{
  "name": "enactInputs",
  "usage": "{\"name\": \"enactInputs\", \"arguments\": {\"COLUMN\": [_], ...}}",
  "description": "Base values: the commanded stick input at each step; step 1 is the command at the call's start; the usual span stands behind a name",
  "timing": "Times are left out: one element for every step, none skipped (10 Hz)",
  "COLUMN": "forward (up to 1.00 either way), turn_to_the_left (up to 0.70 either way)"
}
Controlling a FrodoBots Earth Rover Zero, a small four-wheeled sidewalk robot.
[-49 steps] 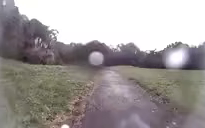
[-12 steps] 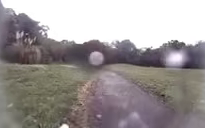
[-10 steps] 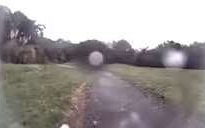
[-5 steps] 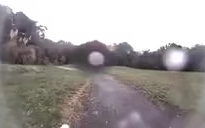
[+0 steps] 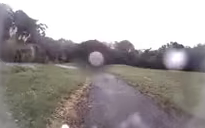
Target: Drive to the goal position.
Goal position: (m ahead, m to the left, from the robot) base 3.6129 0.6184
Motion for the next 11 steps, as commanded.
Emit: {"name": "enactInputs", "arguments": {"forward": [0.7, 0.7, 0.7, 0.7, 0.7, 0.7, 0.7, 0.7, 0.7, 0.7, 0.7], "turn_to_the_left": [0.0, 0.0, 0.0, 0.0, 0.0, -0.14, -0.35, -0.35, -0.28, -0.17, -0.06]}}
